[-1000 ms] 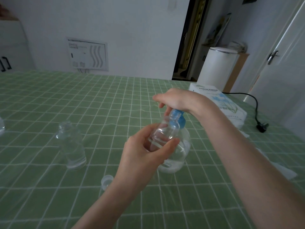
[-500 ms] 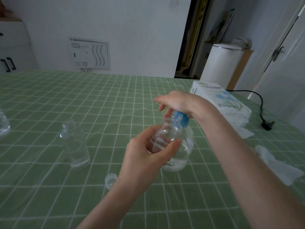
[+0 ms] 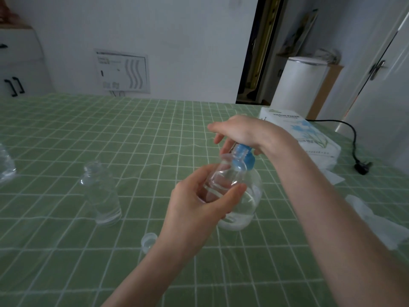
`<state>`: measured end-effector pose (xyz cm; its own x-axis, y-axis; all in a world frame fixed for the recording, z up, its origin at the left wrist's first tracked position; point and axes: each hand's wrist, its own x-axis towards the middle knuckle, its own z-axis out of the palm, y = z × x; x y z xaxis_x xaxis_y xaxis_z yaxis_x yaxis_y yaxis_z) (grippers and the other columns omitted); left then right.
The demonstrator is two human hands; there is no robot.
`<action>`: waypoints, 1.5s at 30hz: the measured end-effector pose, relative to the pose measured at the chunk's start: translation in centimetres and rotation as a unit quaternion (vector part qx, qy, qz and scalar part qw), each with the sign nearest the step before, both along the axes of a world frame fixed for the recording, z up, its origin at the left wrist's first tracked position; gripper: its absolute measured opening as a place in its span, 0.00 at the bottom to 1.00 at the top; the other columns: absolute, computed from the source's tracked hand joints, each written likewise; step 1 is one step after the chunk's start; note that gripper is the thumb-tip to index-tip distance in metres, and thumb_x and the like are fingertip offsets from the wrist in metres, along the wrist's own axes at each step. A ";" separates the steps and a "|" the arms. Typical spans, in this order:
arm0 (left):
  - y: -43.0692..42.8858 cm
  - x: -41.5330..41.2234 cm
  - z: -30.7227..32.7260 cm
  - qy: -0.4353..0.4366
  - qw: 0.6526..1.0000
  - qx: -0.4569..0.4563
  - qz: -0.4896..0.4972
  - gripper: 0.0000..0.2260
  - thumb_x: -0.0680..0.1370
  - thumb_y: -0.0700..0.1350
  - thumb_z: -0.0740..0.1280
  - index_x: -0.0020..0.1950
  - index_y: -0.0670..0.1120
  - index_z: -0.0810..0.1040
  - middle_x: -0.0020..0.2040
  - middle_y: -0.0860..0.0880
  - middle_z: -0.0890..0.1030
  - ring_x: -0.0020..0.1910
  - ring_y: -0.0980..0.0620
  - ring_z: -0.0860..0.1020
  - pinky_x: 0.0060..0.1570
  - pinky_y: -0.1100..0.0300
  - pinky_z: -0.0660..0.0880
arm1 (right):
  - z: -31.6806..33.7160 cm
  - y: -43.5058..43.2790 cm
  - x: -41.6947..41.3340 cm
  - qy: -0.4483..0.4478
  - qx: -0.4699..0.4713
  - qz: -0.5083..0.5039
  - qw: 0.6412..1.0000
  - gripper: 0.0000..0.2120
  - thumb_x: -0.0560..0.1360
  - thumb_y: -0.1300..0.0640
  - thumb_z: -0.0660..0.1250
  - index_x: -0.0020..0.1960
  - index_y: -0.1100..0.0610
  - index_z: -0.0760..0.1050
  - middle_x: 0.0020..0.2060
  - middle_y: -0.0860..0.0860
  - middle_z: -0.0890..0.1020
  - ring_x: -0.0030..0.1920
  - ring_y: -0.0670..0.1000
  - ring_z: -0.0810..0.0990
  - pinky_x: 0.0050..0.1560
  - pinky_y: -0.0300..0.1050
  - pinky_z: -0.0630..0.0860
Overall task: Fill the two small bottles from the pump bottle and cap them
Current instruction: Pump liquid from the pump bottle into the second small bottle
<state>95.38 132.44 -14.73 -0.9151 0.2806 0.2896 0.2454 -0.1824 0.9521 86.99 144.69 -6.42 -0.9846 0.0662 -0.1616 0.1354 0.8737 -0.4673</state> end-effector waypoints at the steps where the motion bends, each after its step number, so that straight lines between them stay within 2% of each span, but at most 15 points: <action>1: 0.0 0.0 -0.1 -0.001 1.000 -0.002 0.001 0.08 0.69 0.43 0.72 0.46 0.51 0.80 0.27 0.56 0.81 0.25 0.64 0.77 0.23 0.74 0.69 | -0.1 0.0 0.0 -0.002 -0.003 -0.001 1.000 0.21 0.80 0.43 0.55 0.58 0.56 0.78 0.55 0.54 0.81 0.49 0.53 0.75 0.33 0.41 0.60; 4: -0.1 0.0 -0.3 -0.008 1.000 -0.008 0.001 0.07 0.69 0.42 0.73 0.45 0.50 0.80 0.27 0.56 0.81 0.25 0.63 0.77 0.23 0.73 0.69 | -0.6 0.0 0.0 -0.012 -0.015 0.000 1.000 0.21 0.80 0.44 0.55 0.57 0.57 0.78 0.56 0.56 0.80 0.54 0.56 0.77 0.43 0.45 0.69; 6: -0.2 0.1 -0.3 -0.006 1.000 -0.015 0.004 0.07 0.70 0.42 0.73 0.46 0.49 0.80 0.28 0.56 0.81 0.26 0.63 0.78 0.25 0.73 0.70 | -0.8 0.0 0.0 -0.016 -0.017 0.000 1.000 0.20 0.80 0.44 0.55 0.56 0.57 0.78 0.58 0.57 0.79 0.56 0.57 0.77 0.49 0.48 0.69; 12: -0.2 0.2 -0.1 -0.011 1.000 -0.012 0.002 0.08 0.70 0.42 0.72 0.47 0.49 0.80 0.26 0.55 0.80 0.24 0.63 0.76 0.23 0.73 0.69 | -0.7 -0.2 0.0 0.010 -0.012 0.001 1.000 0.21 0.80 0.45 0.55 0.60 0.59 0.77 0.56 0.58 0.80 0.58 0.57 0.76 0.50 0.49 0.65; 17: -0.1 0.1 0.3 -0.007 1.000 -0.009 0.007 0.07 0.70 0.43 0.73 0.45 0.53 0.80 0.27 0.55 0.80 0.24 0.62 0.76 0.23 0.72 0.69 | 0.0 -0.2 -0.2 0.019 0.001 0.002 1.000 0.23 0.79 0.45 0.56 0.61 0.61 0.76 0.53 0.58 0.82 0.59 0.57 0.77 0.50 0.49 0.65; 19: -0.1 0.1 0.3 -0.005 1.000 -0.008 0.010 0.07 0.69 0.44 0.73 0.44 0.53 0.80 0.27 0.54 0.81 0.25 0.62 0.76 0.24 0.72 0.70 | -0.1 -0.1 -0.3 0.021 -0.003 0.001 1.000 0.23 0.80 0.45 0.55 0.63 0.60 0.75 0.55 0.58 0.81 0.59 0.57 0.76 0.51 0.48 0.65; 21: -0.1 0.1 0.2 -0.005 1.000 -0.009 0.011 0.07 0.69 0.44 0.73 0.44 0.53 0.80 0.27 0.54 0.80 0.24 0.62 0.76 0.23 0.72 0.69 | -0.2 -0.1 -0.3 0.020 -0.009 -0.001 1.000 0.22 0.79 0.44 0.55 0.63 0.59 0.76 0.57 0.57 0.81 0.58 0.56 0.76 0.49 0.48 0.64; 24: -0.1 0.1 0.2 -0.006 1.000 -0.008 0.009 0.07 0.69 0.44 0.73 0.45 0.52 0.80 0.26 0.55 0.80 0.23 0.63 0.75 0.22 0.73 0.68 | -0.2 0.0 -0.1 0.019 -0.014 -0.004 1.000 0.21 0.79 0.44 0.56 0.58 0.58 0.78 0.54 0.56 0.82 0.54 0.56 0.76 0.43 0.47 0.64; 28: -0.2 0.2 0.0 -0.013 1.000 -0.016 0.006 0.07 0.70 0.43 0.72 0.45 0.50 0.80 0.26 0.55 0.80 0.23 0.63 0.75 0.22 0.73 0.68 | -0.7 0.0 -0.1 0.014 -0.022 -0.005 1.000 0.20 0.80 0.47 0.56 0.59 0.60 0.77 0.55 0.58 0.81 0.57 0.57 0.77 0.50 0.48 0.67; 40: -0.2 0.0 -0.1 -0.003 1.000 -0.017 0.005 0.07 0.68 0.46 0.73 0.44 0.54 0.80 0.27 0.55 0.81 0.25 0.62 0.77 0.23 0.73 0.69 | 0.0 -0.2 0.1 0.003 0.014 0.007 1.000 0.21 0.80 0.46 0.56 0.59 0.59 0.77 0.54 0.57 0.81 0.58 0.56 0.76 0.49 0.47 0.65; 42: -0.2 0.0 0.0 0.000 1.000 -0.013 0.005 0.07 0.67 0.48 0.73 0.44 0.55 0.80 0.27 0.55 0.81 0.25 0.62 0.77 0.23 0.73 0.69 | 0.2 -0.1 0.0 0.006 0.019 0.007 1.000 0.21 0.80 0.45 0.56 0.59 0.59 0.77 0.53 0.56 0.82 0.57 0.56 0.76 0.47 0.47 0.65; 45: -0.2 0.0 -0.1 -0.002 1.000 -0.011 0.000 0.08 0.67 0.49 0.72 0.45 0.54 0.80 0.27 0.56 0.81 0.25 0.63 0.77 0.23 0.73 0.69 | 0.2 -0.1 0.1 0.003 0.006 0.004 1.000 0.20 0.80 0.45 0.55 0.58 0.57 0.78 0.53 0.53 0.80 0.51 0.54 0.74 0.36 0.44 0.62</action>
